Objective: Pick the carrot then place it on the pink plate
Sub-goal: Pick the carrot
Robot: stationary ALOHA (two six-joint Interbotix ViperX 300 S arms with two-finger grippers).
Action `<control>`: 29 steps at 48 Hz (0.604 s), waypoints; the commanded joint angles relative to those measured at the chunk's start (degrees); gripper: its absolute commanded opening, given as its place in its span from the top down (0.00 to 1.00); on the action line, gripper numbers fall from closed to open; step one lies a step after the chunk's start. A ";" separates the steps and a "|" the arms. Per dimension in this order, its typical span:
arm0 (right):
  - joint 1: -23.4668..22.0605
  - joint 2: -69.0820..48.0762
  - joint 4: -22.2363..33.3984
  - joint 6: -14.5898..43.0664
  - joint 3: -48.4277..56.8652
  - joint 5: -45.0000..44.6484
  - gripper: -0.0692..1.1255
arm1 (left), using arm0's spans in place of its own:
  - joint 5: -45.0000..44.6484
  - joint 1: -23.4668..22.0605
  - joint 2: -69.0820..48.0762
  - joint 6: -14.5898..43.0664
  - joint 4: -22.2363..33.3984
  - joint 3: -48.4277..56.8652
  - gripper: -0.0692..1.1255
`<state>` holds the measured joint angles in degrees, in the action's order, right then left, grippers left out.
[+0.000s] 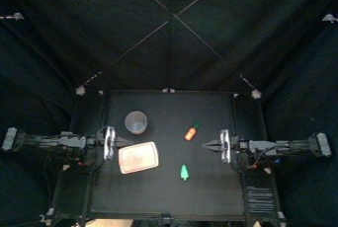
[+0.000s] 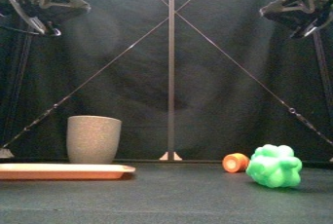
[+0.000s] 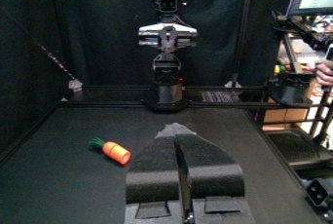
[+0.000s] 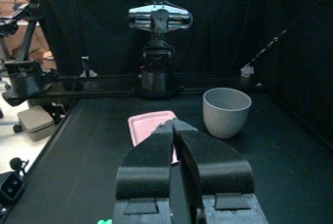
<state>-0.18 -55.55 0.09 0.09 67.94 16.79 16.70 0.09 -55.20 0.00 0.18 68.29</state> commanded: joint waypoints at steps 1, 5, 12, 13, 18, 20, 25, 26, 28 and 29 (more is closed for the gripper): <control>-1.85 2.20 0.44 -0.18 0.35 -0.97 0.94 | 0.26 2.37 0.18 0.35 -0.35 0.70 0.96; -4.04 3.52 1.76 -0.18 0.62 -4.75 0.92 | 0.26 2.81 0.18 0.35 -0.35 1.14 0.99; -8.70 6.86 7.12 -0.26 -1.76 -15.91 0.91 | 0.35 2.90 0.18 0.35 -0.35 1.05 0.97; -9.23 7.38 8.26 -0.26 -2.29 -17.67 0.91 | 0.35 2.99 0.18 0.35 -0.35 1.05 0.97; -11.07 10.63 14.85 -0.09 -5.27 -25.14 0.90 | 0.35 2.99 0.18 0.35 -0.35 1.05 0.97; -11.16 11.87 16.79 -0.09 -6.24 -26.28 0.89 | 0.35 2.99 0.09 0.35 -0.35 1.05 0.97; -11.16 15.64 21.36 -0.18 -8.70 -26.46 0.84 | 0.35 2.99 0.18 0.35 -0.35 1.14 0.97; -11.16 16.35 21.97 -0.18 -9.14 -26.54 0.82 | 0.35 2.99 0.09 0.35 -0.35 1.14 0.97; -11.51 18.02 22.76 -0.09 -9.76 -26.54 0.77 | 0.26 2.99 0.18 0.35 -0.35 1.23 0.97; -11.69 18.90 23.12 0.18 -10.20 -26.54 0.74 | 0.35 2.99 0.18 0.35 -0.35 1.23 0.97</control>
<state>-11.43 -38.94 21.53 -0.09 60.38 -9.84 16.70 2.99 -55.20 0.26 0.00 70.31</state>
